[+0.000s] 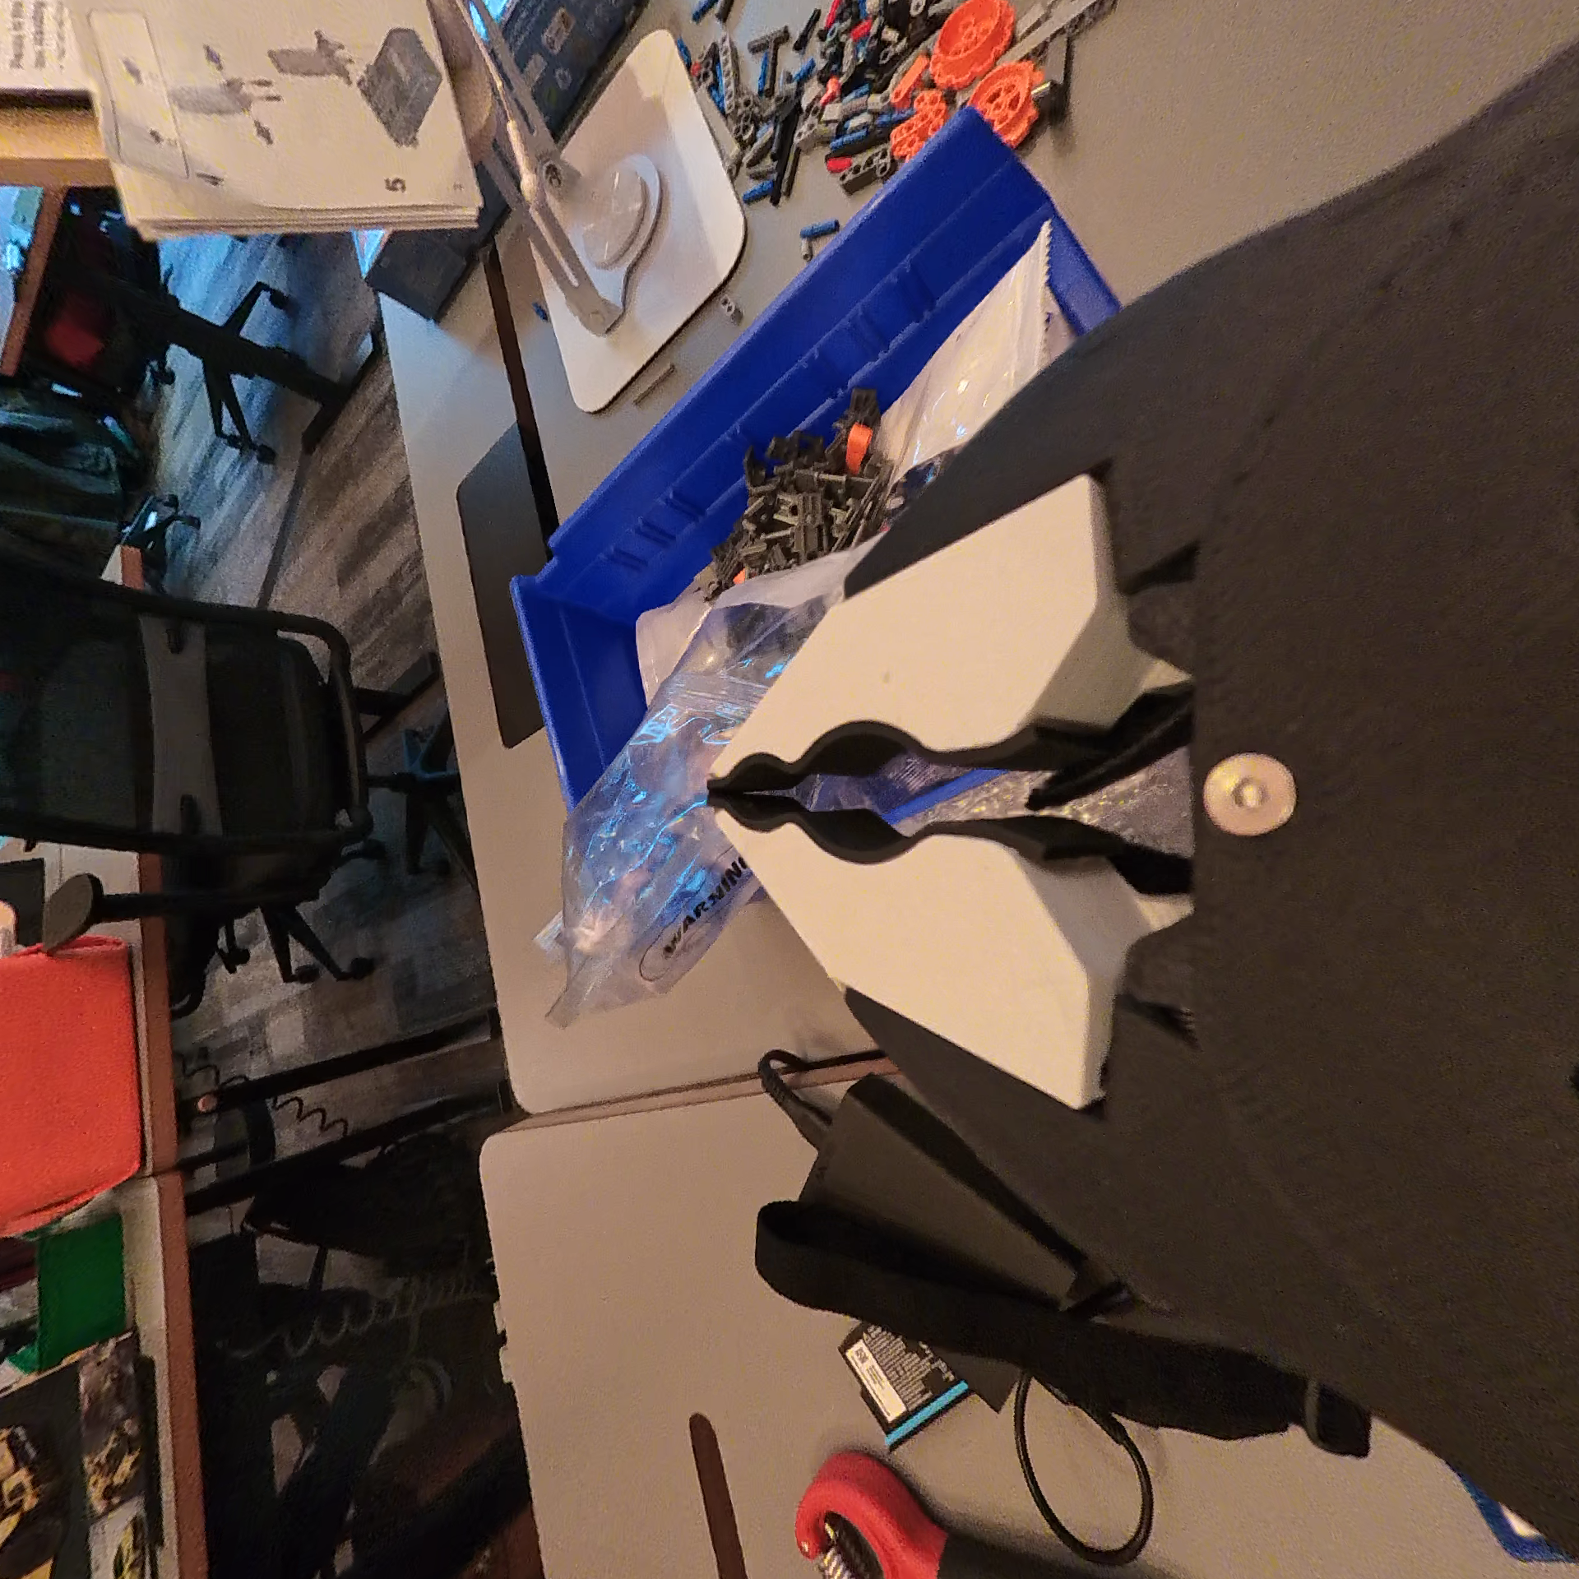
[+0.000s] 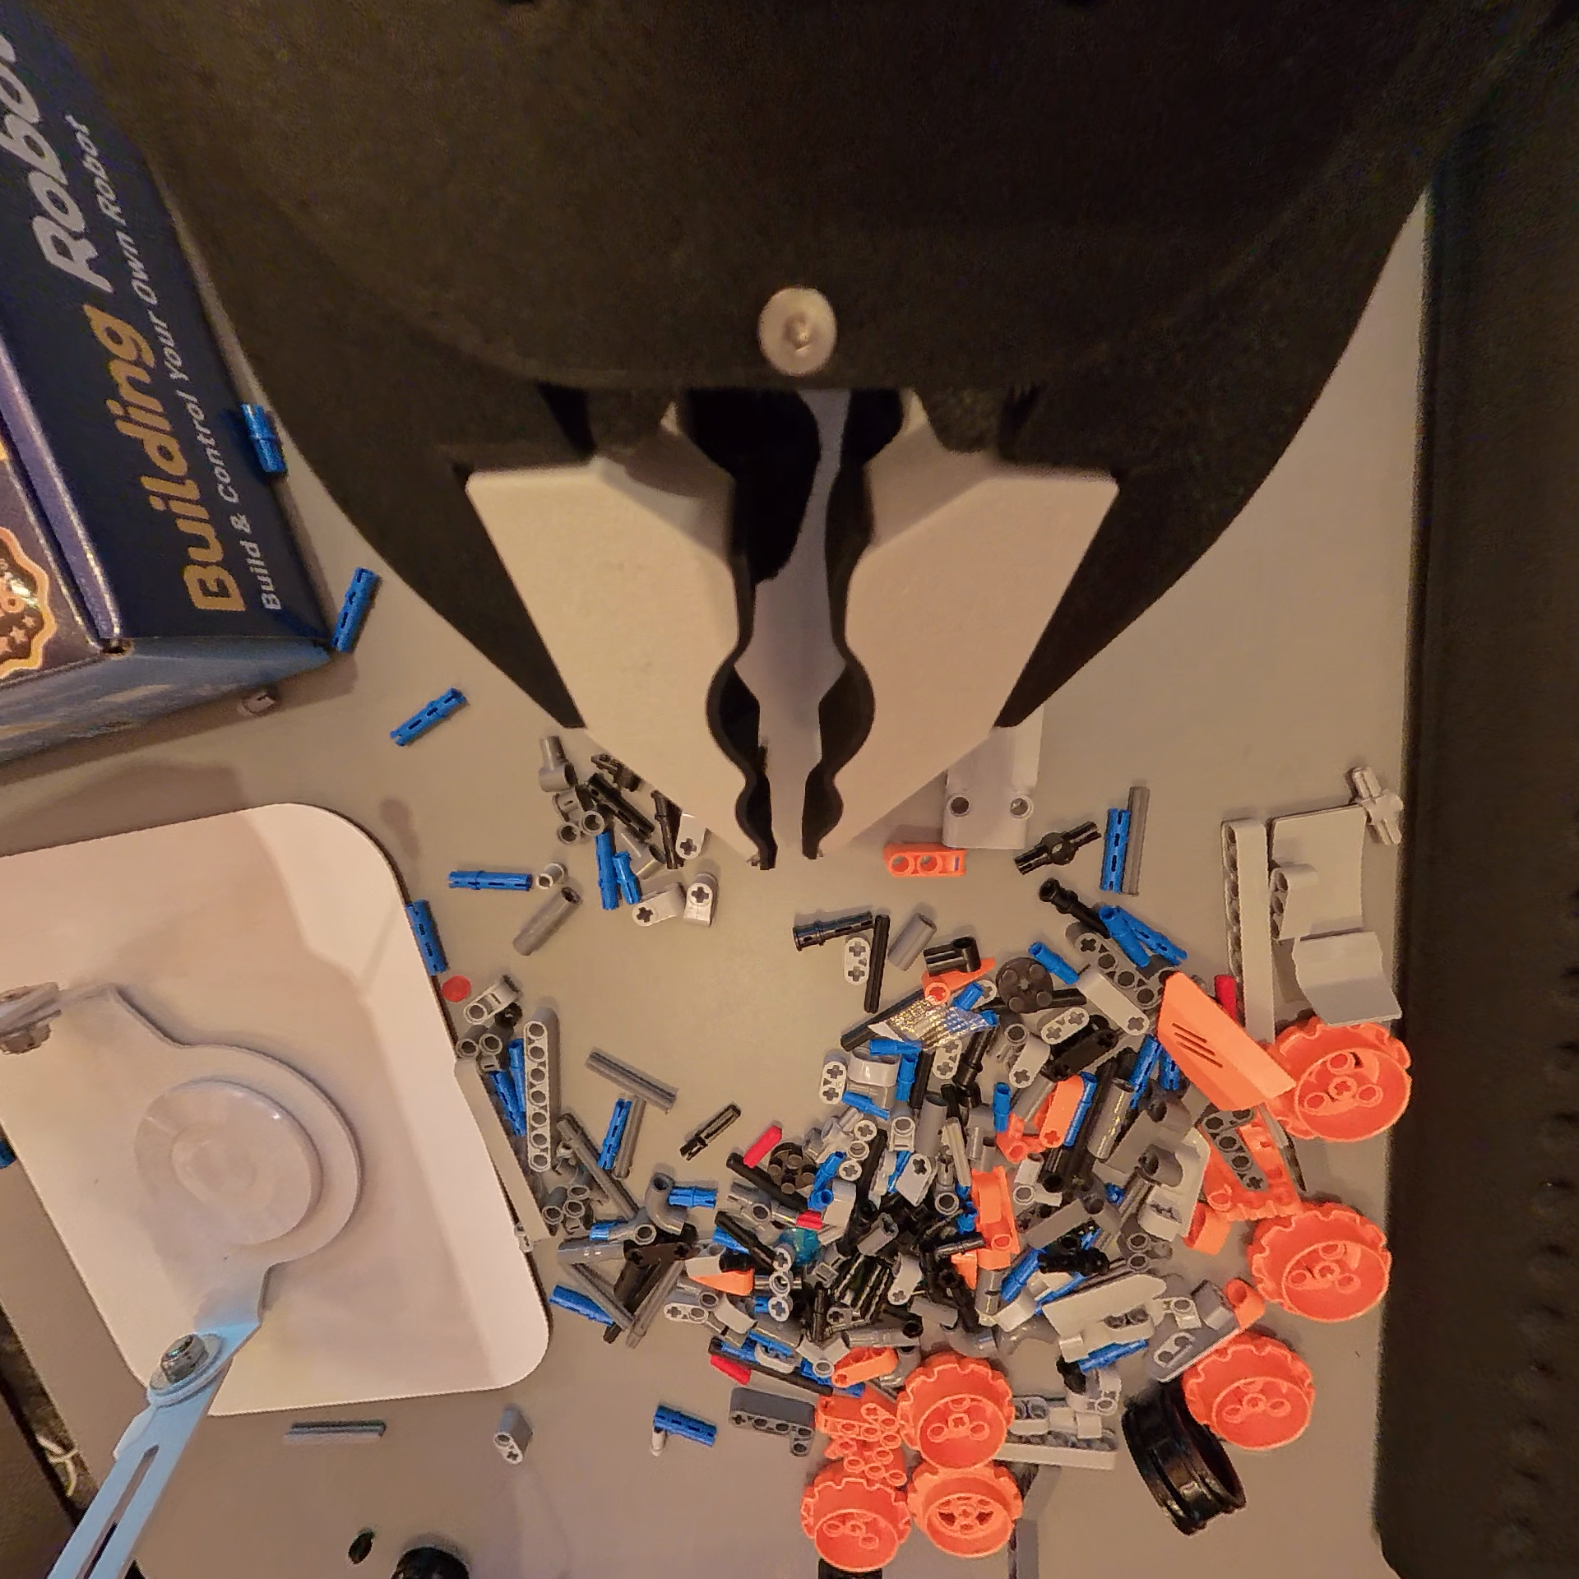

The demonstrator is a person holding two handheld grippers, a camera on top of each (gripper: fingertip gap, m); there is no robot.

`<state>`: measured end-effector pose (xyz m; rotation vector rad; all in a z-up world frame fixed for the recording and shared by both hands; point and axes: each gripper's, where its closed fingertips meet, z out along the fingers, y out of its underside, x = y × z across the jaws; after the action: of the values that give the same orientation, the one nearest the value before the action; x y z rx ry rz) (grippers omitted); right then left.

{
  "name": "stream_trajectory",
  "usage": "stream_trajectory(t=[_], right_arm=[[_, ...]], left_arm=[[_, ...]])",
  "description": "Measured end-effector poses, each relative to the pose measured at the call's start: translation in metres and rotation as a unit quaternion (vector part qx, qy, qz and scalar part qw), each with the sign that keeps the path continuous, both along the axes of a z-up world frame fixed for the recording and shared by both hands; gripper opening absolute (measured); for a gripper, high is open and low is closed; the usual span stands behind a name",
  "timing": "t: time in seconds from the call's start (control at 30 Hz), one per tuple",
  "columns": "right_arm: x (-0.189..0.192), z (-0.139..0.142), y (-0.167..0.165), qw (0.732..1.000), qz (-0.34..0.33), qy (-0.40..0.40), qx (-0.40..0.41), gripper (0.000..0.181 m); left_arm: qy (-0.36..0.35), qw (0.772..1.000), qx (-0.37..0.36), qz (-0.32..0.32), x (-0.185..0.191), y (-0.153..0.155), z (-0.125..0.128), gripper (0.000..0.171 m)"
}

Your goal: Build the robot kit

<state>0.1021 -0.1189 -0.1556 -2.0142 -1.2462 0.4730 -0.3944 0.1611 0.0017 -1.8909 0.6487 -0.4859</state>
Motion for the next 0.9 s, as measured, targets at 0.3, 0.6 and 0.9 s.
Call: stream_trajectory(t=[0.3,0.6,0.9], right_arm=[[0.001,-0.002,0.0,1.0,0.0,0.002,-0.005,0.005],[0.002,-0.001,-0.002,1.0,0.002,0.003,-0.005,0.005],[0.004,-0.001,-0.002,1.0,0.0,0.006,-0.006,0.005]], left_arm=[[-0.07,0.997,0.023,0.029,0.009,0.035,0.028,0.0],[-0.067,0.997,0.008,0.025,0.022,0.08,0.034,0.0],[-0.038,0.999,0.013,-0.026,0.042,0.087,0.034,0.0]])
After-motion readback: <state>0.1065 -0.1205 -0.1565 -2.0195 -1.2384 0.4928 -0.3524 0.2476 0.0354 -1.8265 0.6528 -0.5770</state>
